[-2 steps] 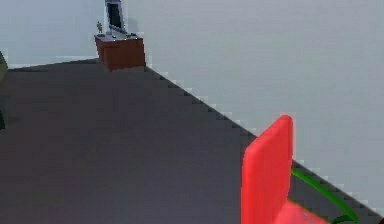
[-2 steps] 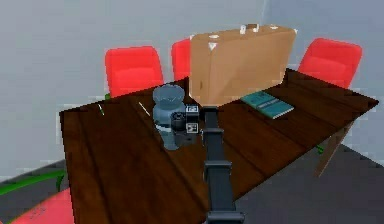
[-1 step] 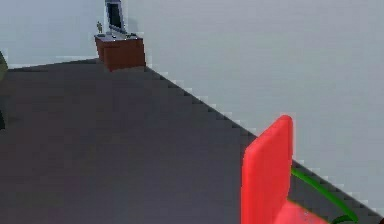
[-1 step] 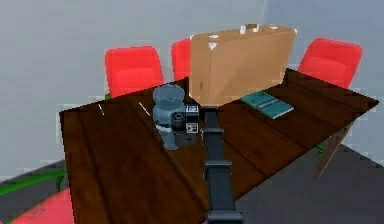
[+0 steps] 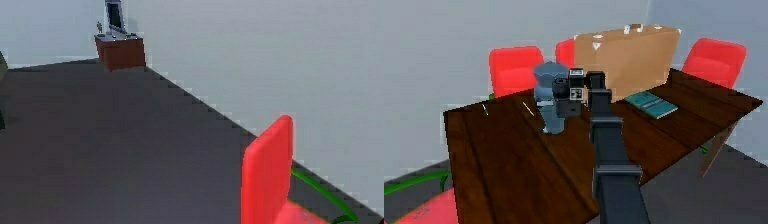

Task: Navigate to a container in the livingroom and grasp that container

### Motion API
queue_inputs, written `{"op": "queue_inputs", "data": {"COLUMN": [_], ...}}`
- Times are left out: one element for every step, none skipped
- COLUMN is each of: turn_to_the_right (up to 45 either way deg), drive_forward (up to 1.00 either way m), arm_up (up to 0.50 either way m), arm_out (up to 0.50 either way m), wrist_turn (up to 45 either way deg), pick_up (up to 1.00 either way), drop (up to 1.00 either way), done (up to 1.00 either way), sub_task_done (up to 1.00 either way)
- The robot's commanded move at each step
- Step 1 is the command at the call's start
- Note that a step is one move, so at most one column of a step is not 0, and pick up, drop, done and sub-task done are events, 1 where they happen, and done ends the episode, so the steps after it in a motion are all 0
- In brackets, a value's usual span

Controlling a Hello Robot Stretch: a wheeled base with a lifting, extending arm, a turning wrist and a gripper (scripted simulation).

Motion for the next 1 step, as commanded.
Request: {"op": "queue_inputs", "data": {"turn_to_the_right": [0.0], "drive_forward": [0.00], "arm_up": [0.00], "arm_out": [0.00], "wrist_turn": [0.0], "pick_up": [0.00], "drop": [0.00], "done": [1.00], "sub_task_done": [0.00]}}
